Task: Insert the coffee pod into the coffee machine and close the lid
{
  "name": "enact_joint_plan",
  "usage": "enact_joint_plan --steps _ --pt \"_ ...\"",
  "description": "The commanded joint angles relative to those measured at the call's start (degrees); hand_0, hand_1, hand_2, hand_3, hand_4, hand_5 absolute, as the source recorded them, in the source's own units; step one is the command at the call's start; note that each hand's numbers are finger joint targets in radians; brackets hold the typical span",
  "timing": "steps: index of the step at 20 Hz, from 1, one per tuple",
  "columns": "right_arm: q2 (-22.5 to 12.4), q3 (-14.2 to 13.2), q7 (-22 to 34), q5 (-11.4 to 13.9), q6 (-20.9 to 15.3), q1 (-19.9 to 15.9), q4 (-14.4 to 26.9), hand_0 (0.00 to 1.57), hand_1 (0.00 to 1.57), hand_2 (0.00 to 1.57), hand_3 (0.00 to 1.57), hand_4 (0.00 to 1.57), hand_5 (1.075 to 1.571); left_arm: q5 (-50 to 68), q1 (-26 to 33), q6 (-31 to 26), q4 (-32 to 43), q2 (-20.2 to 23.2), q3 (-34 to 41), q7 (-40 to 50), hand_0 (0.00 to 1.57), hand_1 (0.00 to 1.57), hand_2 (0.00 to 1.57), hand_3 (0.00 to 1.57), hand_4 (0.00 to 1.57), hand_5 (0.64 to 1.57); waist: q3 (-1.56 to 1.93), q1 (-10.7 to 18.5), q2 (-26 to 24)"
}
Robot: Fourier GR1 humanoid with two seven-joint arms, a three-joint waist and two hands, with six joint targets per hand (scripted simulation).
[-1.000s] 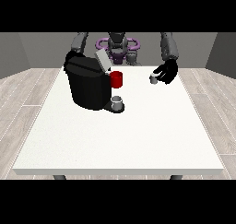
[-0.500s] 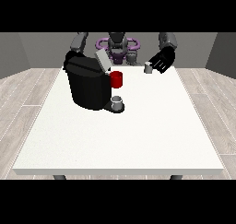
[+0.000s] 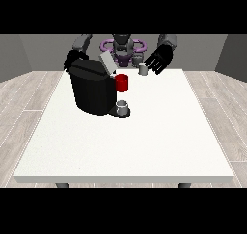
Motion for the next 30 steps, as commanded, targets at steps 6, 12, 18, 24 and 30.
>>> enact_joint_plan --steps 6,12,18,24,30 --pt "-0.6 0.3 1.5 1.0 -0.9 -1.8 -2.3 0.0 0.0 0.0 0.0 0.51 1.571 0.6 -8.0 -1.7 0.6 1.6 2.6 4.3 1.28 1.28 1.33 1.27 0.48 1.571 0.01 -2.7 2.6" --pt "-1.9 -1.4 2.1 0.9 -1.2 -4.5 -1.7 0.0 0.0 0.0 0.0 0.52 1.571 -1.5 -10.9 -0.4 0.1 0.1 1.0 5.9 1.26 1.26 1.31 1.24 0.51 1.571 0.03 -3.4 4.9" --pt "-0.4 1.1 5.0 1.7 -2.3 -2.9 -6.9 0.0 0.0 0.0 0.0 0.52 1.571 -0.7 -10.2 -1.1 3.2 1.7 3.1 4.1 1.31 1.31 1.33 1.24 0.49 1.571 -0.02 -5.5 5.1" --pt "-1.9 -2.2 1.1 -0.5 -0.6 -3.5 -2.4 0.0 0.0 0.0 0.0 0.53 1.571 -2.1 -10.9 1.1 0.9 -4.3 0.8 6.7 1.32 1.32 1.33 1.23 0.51 1.571 0.03 -3.5 5.8" --pt "-0.4 -0.7 0.2 -0.6 -0.5 0.2 -5.5 0.0 0.0 0.0 0.0 0.5 1.571 -2.1 -10.0 -0.2 2.2 -0.8 1.9 2.8 1.18 1.18 1.25 1.18 0.5 1.571 0.01 -4.5 5.7"
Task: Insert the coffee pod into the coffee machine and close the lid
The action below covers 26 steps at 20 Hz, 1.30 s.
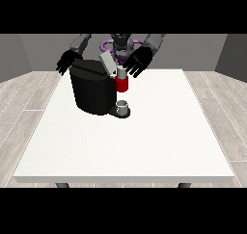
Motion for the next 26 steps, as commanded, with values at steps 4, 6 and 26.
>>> enact_joint_plan --steps 4,6,26 --pt "-0.8 -1.1 -1.1 -1.0 1.0 0.7 0.4 0.0 0.0 0.0 0.0 0.53 1.571 -0.6 0.3 0.8 0.3 -1.4 -0.1 -0.5 1.2 1.2 1.27 1.2 0.5 1.571 0.01 0.3 0.9" --pt "0.3 0.6 0.5 0.7 -0.9 -1.0 -1.3 0.0 0.0 0.0 0.0 0.48 1.571 -1.3 -1.4 1.0 0.9 -0.7 -0.1 0.2 1.19 1.19 1.27 1.2 0.51 1.571 0.0 -0.3 1.2" --pt "0.0 -0.8 0.0 0.2 -1.7 -0.3 -0.7 0.0 0.0 0.0 0.0 0.38 1.571 -3.0 -0.5 1.0 1.9 -0.8 -0.2 -0.9 1.15 1.15 1.18 1.02 0.45 1.571 0.0 0.0 2.9"
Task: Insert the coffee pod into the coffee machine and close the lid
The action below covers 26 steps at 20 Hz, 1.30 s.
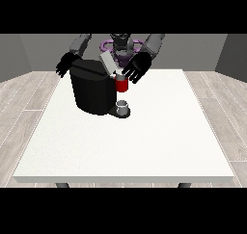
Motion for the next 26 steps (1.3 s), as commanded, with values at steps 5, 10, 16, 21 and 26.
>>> enact_joint_plan --steps 5,10,16,21,26 --pt "-2.0 -0.6 2.6 -1.1 1.6 -0.9 -2.8 0.0 0.0 0.0 0.0 0.44 1.571 -1.6 0.2 -0.1 0.9 2.5 -0.3 -2.0 1.06 1.06 1.11 0.94 0.39 1.571 -0.07 -0.9 -0.1" --pt "-1.1 -2.1 -0.7 -1.1 0.0 -3.7 1.2 0.0 0.0 0.0 0.0 0.46 1.571 -1.4 -2.5 -2.0 -0.3 2.0 -0.4 -1.2 1.07 1.07 1.12 0.97 0.36 1.571 -0.05 1.9 1.7" --pt "-1.0 -1.6 -1.3 -0.8 0.1 -1.8 1.5 0.0 0.0 0.0 0.0 0.41 1.571 -4.5 -0.6 -2.5 -0.2 1.2 -3.5 -3.0 0.0 0.0 0.38 0.11 0.0 1.571 -0.05 1.1 1.0" --pt "-0.8 -2.7 -1.3 -1.6 -0.3 -1.5 3.1 0.0 0.0 0.0 0.0 0.35 1.571 -5.7 0.9 -3.3 -0.8 0.2 -4.8 -3.1 0.0 0.0 0.0 0.0 0.0 1.571 -0.05 2.2 -0.5" --pt "-0.1 -1.2 -2.0 -0.8 0.0 0.9 3.3 0.0 0.0 0.0 0.0 0.39 1.571 -5.7 1.4 -3.7 -0.9 -1.3 -4.3 -0.7 0.0 0.0 0.0 0.0 0.0 1.571 -0.05 2.3 -3.7"
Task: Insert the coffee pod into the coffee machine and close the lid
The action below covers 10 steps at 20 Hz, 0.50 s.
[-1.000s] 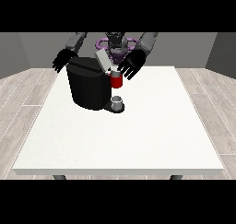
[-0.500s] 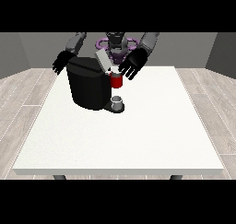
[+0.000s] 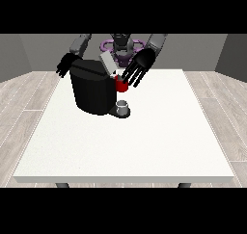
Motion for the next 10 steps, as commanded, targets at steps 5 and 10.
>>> enact_joint_plan --steps 5,10 --pt "0.1 1.1 1.5 0.4 0.3 3.9 -0.3 0.0 0.0 0.0 0.0 0.41 1.571 -0.4 2.4 -1.7 0.1 0.0 0.3 0.0 0.0 0.0 0.0 0.0 0.0 1.571 -0.06 0.6 -4.8" --pt "-2.4 -2.0 -1.0 -2.7 2.6 3.5 0.4 0.0 0.0 0.0 0.0 0.38 1.571 -0.1 3.7 -1.5 -1.3 -0.2 1.0 0.5 0.0 0.0 0.0 0.0 0.0 1.571 -0.05 2.1 -5.6"
